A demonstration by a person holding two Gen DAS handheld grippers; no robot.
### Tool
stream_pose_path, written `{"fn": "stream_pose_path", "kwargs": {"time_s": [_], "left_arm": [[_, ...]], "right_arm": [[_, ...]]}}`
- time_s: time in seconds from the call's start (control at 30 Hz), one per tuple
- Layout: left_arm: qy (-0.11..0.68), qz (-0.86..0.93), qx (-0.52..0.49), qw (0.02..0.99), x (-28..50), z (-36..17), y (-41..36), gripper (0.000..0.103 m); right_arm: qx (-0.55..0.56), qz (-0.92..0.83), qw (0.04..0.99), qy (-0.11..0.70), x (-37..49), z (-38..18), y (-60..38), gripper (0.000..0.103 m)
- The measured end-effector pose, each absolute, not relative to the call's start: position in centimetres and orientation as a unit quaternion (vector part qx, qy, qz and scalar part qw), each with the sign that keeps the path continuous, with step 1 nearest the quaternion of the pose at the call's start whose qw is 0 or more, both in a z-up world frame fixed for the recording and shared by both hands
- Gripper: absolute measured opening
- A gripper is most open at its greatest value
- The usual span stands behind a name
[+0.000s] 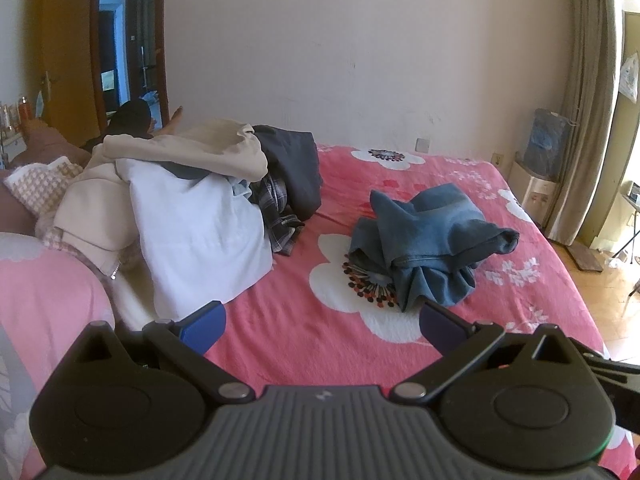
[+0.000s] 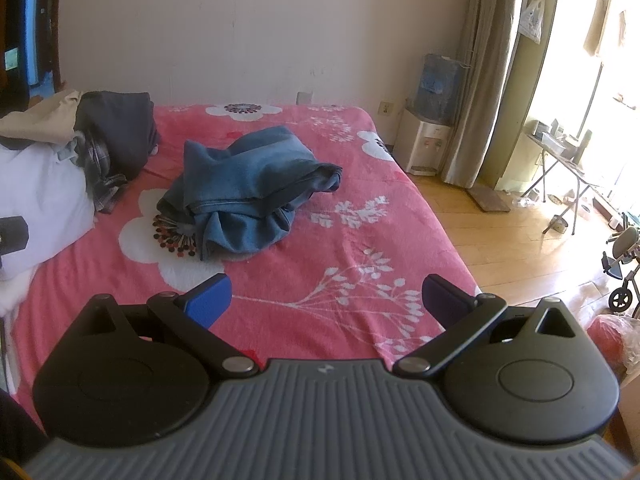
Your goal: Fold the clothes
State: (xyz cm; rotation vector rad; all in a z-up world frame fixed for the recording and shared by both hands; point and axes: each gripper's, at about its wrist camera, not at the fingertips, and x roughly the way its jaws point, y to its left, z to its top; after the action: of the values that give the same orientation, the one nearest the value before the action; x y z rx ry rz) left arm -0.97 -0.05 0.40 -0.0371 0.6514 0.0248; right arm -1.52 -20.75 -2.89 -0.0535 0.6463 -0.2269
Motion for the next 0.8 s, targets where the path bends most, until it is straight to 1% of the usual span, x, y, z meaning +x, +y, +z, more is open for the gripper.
{"fn": "stream_pose_path", "kwargs": {"time_s": [0.8], "left_arm": [[0.321, 0.016, -0.011, 0.947, -1.15, 0.16, -0.57, 0.103]], "right_arm": [[-0.023, -0.112, 0.942, 0.316, -1.60, -3.07, -20.81, 0.102]]}}
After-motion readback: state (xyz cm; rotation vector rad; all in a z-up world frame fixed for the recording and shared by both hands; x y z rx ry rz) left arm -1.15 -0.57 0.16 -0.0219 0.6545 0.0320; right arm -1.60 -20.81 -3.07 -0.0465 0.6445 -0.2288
